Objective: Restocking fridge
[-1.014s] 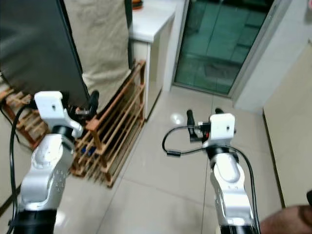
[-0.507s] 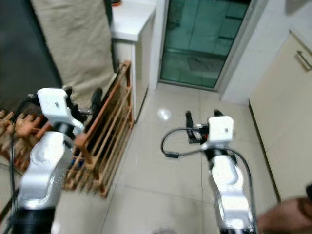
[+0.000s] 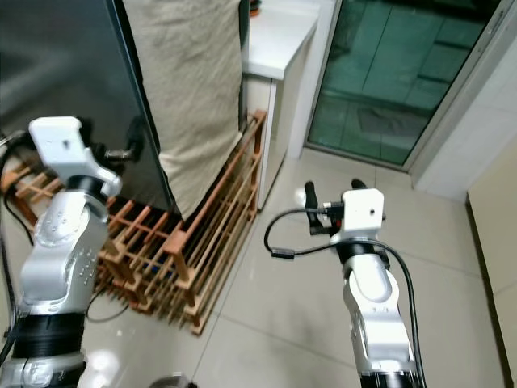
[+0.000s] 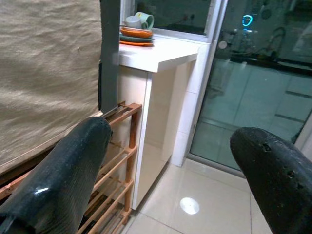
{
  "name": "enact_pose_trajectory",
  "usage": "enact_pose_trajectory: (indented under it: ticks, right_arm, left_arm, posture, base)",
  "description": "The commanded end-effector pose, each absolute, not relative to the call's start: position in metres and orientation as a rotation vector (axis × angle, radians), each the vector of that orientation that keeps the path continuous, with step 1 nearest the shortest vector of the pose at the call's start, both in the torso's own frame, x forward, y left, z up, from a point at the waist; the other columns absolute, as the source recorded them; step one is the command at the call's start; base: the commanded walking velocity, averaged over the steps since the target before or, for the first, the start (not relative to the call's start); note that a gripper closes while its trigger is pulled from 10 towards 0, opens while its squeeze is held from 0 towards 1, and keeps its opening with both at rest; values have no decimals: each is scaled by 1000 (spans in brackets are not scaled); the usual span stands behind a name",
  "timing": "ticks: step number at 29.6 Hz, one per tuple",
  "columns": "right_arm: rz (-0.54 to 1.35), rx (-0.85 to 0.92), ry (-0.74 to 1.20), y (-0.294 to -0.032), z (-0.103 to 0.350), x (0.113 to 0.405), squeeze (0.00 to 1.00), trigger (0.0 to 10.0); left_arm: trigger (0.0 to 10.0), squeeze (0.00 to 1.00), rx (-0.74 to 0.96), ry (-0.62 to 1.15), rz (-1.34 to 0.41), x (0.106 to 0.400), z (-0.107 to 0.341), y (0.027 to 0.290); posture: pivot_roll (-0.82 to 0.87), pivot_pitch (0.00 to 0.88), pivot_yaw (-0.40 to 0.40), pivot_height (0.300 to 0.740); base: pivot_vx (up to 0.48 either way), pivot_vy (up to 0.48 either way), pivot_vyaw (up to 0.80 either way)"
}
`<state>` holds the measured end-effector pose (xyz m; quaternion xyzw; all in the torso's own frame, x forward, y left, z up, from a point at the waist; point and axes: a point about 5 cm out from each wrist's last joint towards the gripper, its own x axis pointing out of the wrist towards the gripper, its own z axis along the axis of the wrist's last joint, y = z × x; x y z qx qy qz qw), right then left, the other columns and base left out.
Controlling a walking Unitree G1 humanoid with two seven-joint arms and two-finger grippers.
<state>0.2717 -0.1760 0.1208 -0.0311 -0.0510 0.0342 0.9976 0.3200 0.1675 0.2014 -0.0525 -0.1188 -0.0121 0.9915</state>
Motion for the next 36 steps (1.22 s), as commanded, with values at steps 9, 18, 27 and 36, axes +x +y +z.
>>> enact_pose_trajectory:
  ticks: [9,18,27,36]
  right_arm:
    - [24,-49,-102,-183,121,269,0,10000]
    - [17,-59,-104,-184,122,265,0,10000]
    - [5,-70,-103,-187,123,263,0,10000]
    - [1,-77,-100,-187,123,262,0,10000]
  left_arm:
    - [10000,0,-222,-96,-73,341,185,154]
    - [10000,0,-217,-63,-119,357,183,136]
    - [10000,0,-214,-87,-109,369,189,132]
    - [10000,0,-269,-104,-26,368,190,148]
  posture:
    - [-104,0,28,740]
    - [-136,0,39,740]
    - [-155,0,42,740]
    - [-163,0,52,740]
  base:
    - [0,0,0]
    - [0,0,0]
    - [0,0,0]
    - [0,0,0]
